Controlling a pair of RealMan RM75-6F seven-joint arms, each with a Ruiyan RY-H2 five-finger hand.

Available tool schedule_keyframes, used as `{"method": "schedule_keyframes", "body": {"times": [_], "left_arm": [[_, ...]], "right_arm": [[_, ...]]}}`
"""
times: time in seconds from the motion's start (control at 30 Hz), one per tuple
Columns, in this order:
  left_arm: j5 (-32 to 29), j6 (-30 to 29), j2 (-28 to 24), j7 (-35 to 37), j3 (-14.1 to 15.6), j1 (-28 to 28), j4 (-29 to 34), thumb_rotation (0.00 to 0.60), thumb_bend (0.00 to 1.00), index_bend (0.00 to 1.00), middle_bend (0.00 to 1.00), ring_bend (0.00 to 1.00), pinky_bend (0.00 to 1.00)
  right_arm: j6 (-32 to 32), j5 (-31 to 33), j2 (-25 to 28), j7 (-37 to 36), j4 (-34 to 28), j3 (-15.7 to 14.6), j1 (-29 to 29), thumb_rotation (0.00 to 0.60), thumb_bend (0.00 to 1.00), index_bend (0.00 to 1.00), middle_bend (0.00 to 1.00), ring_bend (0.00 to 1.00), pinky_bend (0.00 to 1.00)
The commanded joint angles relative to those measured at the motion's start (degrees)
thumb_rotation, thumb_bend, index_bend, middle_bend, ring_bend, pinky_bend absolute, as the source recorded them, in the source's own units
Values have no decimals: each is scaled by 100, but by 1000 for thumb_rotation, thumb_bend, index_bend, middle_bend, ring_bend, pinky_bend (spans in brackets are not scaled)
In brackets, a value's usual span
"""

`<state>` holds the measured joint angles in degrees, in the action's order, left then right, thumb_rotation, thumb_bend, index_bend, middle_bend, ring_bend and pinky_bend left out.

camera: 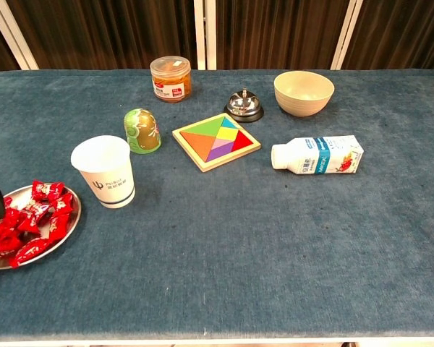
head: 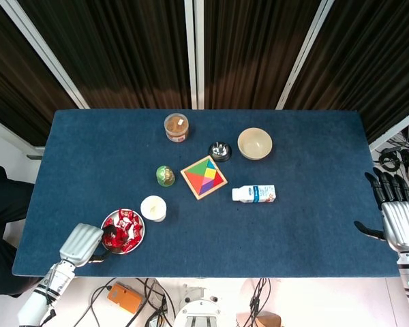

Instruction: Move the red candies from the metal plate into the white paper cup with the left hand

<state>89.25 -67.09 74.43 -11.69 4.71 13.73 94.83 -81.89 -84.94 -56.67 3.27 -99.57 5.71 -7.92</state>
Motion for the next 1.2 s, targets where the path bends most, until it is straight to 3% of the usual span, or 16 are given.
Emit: {"method": "schedule_keyframes", "body": {"times": [0.03,0.37,0.67,0.83,1.0,1.2], "left_arm": [[-19,18,32,-9,-3,20,-26,600,229,413,945,964,946],[-159,137,115,19,17,80,-180,600,299,471,944,963,946],[-146,146,190,217,37,123,-274,595,408,599,944,963,946],[-39,72,135,330,5,182,-210,596,409,608,945,964,946],[97,-127,-133,489,-245,343,97,595,404,607,945,964,946],[-15,-133,-256,869,-894,789,522,592,394,607,945,964,946]], "right_arm": [[26,15,-10,1,5,3,-16,600,236,0,23,0,50],[50,81,-25,-34,44,4,-20,600,236,0,23,0,50],[70,128,-68,-105,110,-2,-19,600,236,0,23,0,50],[59,135,-62,-137,126,2,-15,600,236,0,23,0,50],[-24,101,-33,-148,109,19,6,600,236,0,23,0,50],[-93,50,-27,-200,114,17,29,600,236,0,23,0,50]]}}
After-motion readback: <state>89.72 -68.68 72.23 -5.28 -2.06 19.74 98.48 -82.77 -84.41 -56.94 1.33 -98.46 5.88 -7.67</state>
